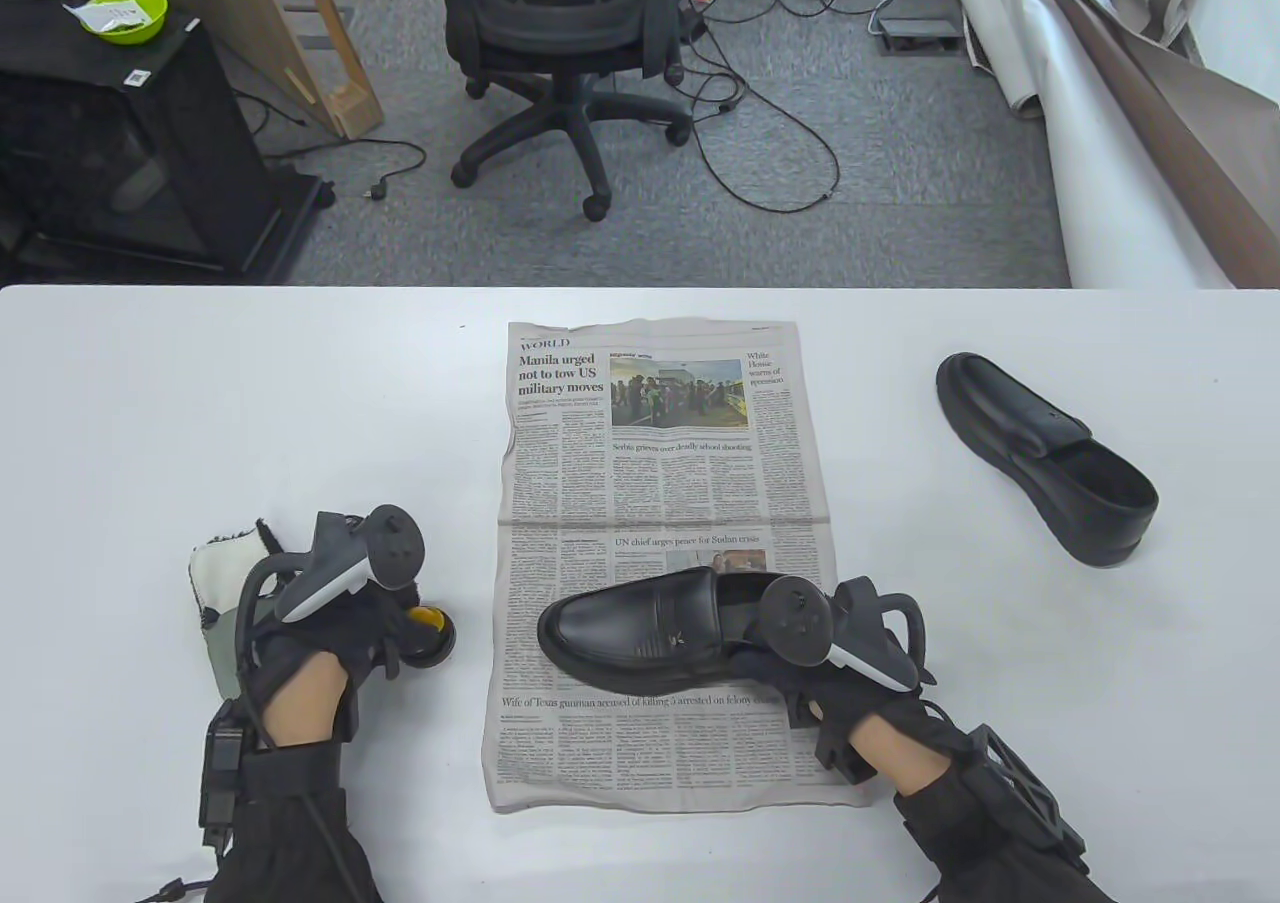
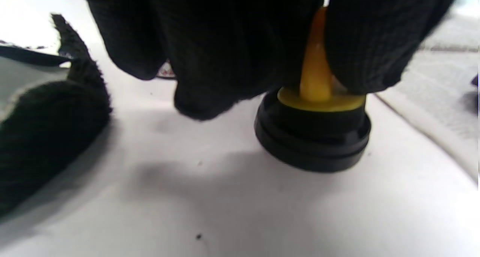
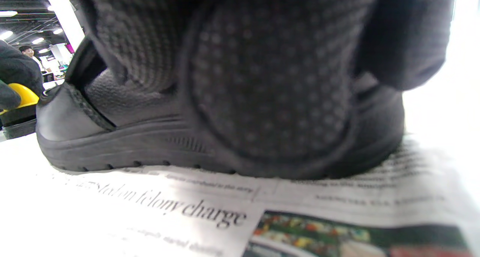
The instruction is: Dip and apply built-in sponge shoe polish on shoes
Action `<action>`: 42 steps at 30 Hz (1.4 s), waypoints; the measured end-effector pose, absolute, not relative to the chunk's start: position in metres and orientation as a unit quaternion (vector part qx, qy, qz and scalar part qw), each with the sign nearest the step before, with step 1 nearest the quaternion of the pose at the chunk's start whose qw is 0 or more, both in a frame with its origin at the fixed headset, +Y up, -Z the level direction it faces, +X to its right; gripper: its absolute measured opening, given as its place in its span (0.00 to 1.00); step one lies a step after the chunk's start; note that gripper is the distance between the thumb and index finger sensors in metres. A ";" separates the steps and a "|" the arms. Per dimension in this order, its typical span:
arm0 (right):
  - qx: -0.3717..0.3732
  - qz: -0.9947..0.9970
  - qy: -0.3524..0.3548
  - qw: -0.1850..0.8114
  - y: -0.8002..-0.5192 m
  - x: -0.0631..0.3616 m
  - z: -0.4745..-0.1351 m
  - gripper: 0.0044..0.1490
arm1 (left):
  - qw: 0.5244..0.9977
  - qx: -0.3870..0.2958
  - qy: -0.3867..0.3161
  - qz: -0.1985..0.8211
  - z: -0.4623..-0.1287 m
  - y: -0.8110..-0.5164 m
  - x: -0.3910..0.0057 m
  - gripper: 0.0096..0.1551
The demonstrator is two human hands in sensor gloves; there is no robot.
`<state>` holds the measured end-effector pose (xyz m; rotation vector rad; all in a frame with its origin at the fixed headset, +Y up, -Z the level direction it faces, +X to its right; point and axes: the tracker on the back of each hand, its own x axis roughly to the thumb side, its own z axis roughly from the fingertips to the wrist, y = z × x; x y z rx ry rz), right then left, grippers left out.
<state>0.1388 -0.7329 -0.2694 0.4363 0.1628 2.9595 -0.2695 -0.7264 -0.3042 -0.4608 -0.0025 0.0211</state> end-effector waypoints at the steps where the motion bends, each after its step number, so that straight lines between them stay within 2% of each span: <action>1: 0.146 0.985 0.054 0.073 -0.733 0.139 -0.269 0.29 | 0.977 -0.212 -0.002 0.028 -0.303 -0.719 -0.273 0.28; 4: 0.147 0.985 0.055 0.073 -0.733 0.139 -0.270 0.29 | 0.983 -0.171 0.006 0.060 -0.299 -0.702 -0.285 0.27; 6: 0.147 0.985 0.055 0.073 -0.733 0.139 -0.270 0.29 | 0.991 -0.113 0.030 0.062 -0.296 -0.689 -0.297 0.26; 10: 0.147 0.985 0.055 0.073 -0.733 0.139 -0.270 0.29 | 0.995 -0.045 0.084 0.033 -0.298 -0.683 -0.312 0.25; 20: 0.149 0.985 0.055 0.075 -0.733 0.139 -0.270 0.29 | 0.983 -0.058 0.167 0.044 -0.326 -0.710 -0.338 0.25; 30: 0.150 0.984 0.055 0.075 -0.732 0.139 -0.270 0.29 | 0.985 -0.042 0.170 0.001 -0.340 -0.717 -0.326 0.25; 36: 0.149 0.984 0.055 0.075 -0.732 0.139 -0.270 0.29 | 0.983 -0.060 0.172 -0.011 -0.340 -0.727 -0.327 0.25; 42: 0.149 0.984 0.055 0.075 -0.732 0.139 -0.270 0.29 | 0.984 -0.050 0.172 -0.017 -0.340 -0.725 -0.322 0.25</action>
